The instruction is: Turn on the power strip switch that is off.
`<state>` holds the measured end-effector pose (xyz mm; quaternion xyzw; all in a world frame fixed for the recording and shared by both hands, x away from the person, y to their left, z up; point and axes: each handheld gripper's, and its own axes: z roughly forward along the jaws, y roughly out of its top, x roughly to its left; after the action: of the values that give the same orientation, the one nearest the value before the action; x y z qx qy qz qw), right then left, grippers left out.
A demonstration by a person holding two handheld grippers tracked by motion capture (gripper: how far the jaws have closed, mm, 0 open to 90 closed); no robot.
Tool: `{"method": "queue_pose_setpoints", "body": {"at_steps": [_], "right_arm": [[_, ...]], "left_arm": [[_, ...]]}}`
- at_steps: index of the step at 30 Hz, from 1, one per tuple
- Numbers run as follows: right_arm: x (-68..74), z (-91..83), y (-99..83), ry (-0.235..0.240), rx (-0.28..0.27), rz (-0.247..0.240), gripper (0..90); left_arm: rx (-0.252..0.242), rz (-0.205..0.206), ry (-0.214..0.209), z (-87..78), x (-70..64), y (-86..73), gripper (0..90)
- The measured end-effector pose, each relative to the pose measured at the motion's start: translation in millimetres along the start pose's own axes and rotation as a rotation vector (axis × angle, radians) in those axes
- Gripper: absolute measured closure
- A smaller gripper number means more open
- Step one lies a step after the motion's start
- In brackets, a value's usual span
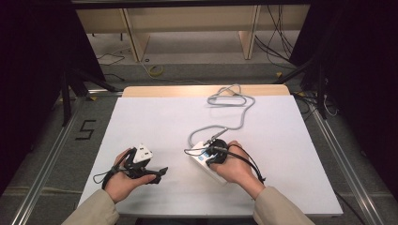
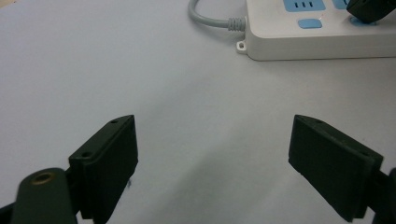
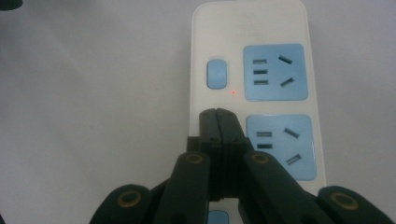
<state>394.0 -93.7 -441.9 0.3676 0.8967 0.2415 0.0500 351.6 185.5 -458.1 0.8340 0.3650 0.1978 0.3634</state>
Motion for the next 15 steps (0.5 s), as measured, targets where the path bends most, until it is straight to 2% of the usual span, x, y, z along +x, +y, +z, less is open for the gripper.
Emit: {"method": "queue_pose_setpoints", "body": {"at_steps": [15], "right_arm": [[-0.2, 0.3, -0.7, 0.004, 0.006, -0.005, 90.0]], "left_arm": [[-0.001, -0.003, 0.001, 0.5, -0.1, 0.0, 15.4]]}}
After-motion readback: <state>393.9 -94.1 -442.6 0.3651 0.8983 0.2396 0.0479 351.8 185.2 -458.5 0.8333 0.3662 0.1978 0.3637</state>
